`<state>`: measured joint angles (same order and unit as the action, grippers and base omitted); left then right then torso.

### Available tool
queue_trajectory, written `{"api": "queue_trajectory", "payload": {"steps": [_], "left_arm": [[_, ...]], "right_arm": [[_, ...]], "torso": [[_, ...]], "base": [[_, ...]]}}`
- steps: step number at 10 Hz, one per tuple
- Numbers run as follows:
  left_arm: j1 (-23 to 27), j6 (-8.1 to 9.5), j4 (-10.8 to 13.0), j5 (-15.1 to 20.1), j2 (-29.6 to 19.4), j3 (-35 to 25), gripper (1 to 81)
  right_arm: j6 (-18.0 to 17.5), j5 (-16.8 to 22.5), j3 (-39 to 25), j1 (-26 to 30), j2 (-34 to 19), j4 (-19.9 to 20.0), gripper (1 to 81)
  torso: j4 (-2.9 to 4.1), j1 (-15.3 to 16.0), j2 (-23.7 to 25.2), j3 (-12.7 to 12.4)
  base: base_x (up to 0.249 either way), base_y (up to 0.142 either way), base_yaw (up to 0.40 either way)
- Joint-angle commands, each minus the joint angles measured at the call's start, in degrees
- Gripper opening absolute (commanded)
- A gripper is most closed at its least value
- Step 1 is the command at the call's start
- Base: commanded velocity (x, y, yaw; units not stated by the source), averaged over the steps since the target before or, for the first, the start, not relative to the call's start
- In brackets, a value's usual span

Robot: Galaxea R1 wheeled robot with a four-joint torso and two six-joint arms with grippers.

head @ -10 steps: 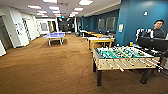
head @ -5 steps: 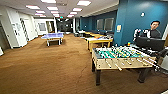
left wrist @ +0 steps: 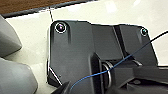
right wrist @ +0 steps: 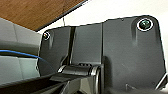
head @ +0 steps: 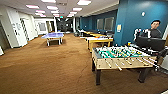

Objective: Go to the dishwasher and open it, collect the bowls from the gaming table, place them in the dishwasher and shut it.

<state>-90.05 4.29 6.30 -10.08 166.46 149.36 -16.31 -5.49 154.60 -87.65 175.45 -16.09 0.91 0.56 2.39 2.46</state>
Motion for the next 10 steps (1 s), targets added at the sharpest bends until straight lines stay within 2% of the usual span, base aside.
{"api": "queue_trajectory", "payload": {"steps": [1, 10], "left_arm": [[2.3, -0.07, 0.0, 2.3, -0.9, 0.0, 81.1], [2.1, 0.02, 0.0, 2.3, -1.0, 0.1, 81.1]], "right_arm": [[0.1, 2.4, -0.6, 2.9, 0.3, 0.0, 81.1], [0.1, 2.3, -0.7, 2.7, 0.5, -0.1, 81.1]], "torso": [[0.0, 0.0, 0.0, 0.0], [0.0, -0.1, 0.0, 0.0]], "base": [[0.0, 0.0, 0.0], [0.076, 0.0, 0.0]]}}
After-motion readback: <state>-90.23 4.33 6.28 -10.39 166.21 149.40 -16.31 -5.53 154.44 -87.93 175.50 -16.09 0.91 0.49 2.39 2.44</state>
